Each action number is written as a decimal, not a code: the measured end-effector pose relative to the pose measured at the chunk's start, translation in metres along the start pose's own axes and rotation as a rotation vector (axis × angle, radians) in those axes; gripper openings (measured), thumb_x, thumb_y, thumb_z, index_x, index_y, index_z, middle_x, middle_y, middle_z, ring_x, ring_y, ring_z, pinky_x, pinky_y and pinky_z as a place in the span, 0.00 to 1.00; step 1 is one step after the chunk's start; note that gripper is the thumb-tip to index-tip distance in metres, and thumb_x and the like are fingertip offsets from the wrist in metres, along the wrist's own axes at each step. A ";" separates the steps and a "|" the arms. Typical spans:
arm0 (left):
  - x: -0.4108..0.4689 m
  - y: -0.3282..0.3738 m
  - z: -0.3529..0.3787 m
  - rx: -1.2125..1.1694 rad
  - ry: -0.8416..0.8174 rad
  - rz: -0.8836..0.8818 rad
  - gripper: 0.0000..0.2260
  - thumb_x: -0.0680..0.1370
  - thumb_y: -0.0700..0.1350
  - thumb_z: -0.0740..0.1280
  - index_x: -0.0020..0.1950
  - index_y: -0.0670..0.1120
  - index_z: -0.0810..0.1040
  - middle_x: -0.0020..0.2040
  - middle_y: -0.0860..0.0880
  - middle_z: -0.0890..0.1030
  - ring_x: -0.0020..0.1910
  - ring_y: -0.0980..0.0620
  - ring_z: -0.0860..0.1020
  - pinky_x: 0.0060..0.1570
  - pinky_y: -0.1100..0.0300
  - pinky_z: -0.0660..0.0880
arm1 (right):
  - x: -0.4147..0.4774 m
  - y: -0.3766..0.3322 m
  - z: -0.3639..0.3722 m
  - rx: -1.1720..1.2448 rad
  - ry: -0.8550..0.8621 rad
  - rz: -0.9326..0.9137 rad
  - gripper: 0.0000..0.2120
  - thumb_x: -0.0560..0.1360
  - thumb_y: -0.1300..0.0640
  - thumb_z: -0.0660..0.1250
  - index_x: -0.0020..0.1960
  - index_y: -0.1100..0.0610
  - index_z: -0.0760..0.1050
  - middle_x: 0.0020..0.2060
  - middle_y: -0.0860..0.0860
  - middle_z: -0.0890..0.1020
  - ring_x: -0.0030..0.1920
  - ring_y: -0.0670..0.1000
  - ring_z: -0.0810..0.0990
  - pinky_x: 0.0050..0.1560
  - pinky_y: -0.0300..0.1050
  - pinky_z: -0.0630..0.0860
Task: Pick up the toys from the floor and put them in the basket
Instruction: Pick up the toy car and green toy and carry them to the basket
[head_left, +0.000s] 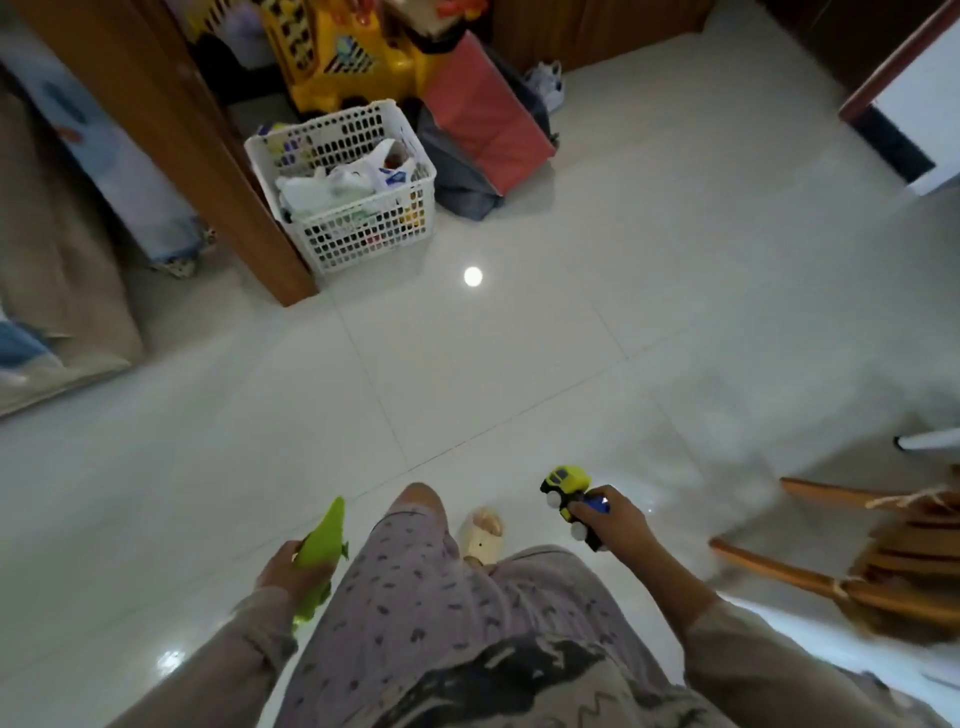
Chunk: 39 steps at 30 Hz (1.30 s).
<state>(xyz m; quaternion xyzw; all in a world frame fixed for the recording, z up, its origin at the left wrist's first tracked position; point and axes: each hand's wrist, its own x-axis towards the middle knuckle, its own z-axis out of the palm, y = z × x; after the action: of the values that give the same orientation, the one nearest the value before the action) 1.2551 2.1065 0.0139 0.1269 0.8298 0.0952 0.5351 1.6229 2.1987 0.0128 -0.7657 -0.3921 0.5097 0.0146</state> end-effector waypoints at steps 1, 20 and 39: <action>0.001 0.006 0.001 -0.026 0.022 -0.015 0.28 0.58 0.51 0.67 0.54 0.39 0.74 0.34 0.39 0.79 0.37 0.43 0.77 0.43 0.47 0.76 | 0.010 -0.015 -0.007 -0.011 -0.009 -0.011 0.14 0.72 0.53 0.70 0.53 0.59 0.73 0.41 0.58 0.79 0.34 0.54 0.76 0.31 0.41 0.72; 0.112 0.306 -0.043 0.126 -0.039 0.073 0.37 0.61 0.57 0.62 0.69 0.43 0.70 0.65 0.39 0.77 0.64 0.40 0.75 0.63 0.52 0.70 | 0.169 -0.185 -0.059 -0.128 0.014 0.150 0.10 0.72 0.54 0.70 0.48 0.59 0.75 0.41 0.58 0.79 0.40 0.56 0.77 0.38 0.43 0.70; 0.178 0.427 -0.038 -0.197 0.086 -0.270 0.38 0.57 0.51 0.67 0.66 0.37 0.72 0.62 0.35 0.78 0.61 0.37 0.76 0.59 0.51 0.70 | 0.370 -0.520 -0.109 -0.310 -0.167 -0.110 0.12 0.72 0.53 0.70 0.51 0.59 0.75 0.37 0.56 0.79 0.31 0.51 0.77 0.30 0.39 0.71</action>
<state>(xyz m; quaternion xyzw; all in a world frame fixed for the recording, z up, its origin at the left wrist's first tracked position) 1.1962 2.5666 0.0015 -0.0428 0.8481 0.1089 0.5167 1.4690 2.8272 0.0005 -0.6911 -0.5071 0.5035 -0.1083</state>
